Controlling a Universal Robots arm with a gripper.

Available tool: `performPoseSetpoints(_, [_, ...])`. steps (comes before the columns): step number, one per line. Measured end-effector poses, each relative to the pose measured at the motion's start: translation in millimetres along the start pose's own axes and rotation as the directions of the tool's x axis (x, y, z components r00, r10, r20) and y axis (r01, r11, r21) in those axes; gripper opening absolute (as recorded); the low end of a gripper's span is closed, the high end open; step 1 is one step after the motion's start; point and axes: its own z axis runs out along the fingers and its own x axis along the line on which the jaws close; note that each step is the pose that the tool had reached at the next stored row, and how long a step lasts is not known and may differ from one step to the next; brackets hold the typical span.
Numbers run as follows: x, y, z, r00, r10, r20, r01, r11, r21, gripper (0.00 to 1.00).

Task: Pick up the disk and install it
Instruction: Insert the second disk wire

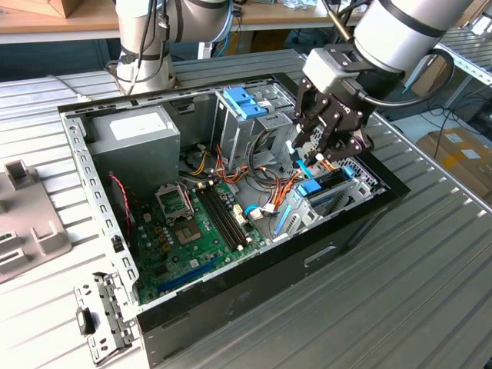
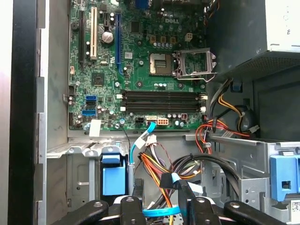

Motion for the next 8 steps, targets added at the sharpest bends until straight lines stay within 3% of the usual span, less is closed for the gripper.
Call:
performPoseSetpoints(4, [-0.9, -2.9, -0.1, 1.0, 0.0, -0.0001, 0.0, 1.0, -0.0001, 0.42])
performPoseSetpoints(6, [-1.0, -8.4, -0.4, 1.0, 0.0, 0.0, 0.0, 1.0, -0.0013, 0.42])
performPoseSetpoints(7, [-1.1, -15.3, -0.8, 1.0, 0.0, -0.0001, 0.0, 1.0, -0.0037, 0.42])
performPoseSetpoints(8, [-1.2, -18.1, -1.0, 1.0, 0.001, -0.0001, -0.001, 1.0, -0.0046, 0.42])
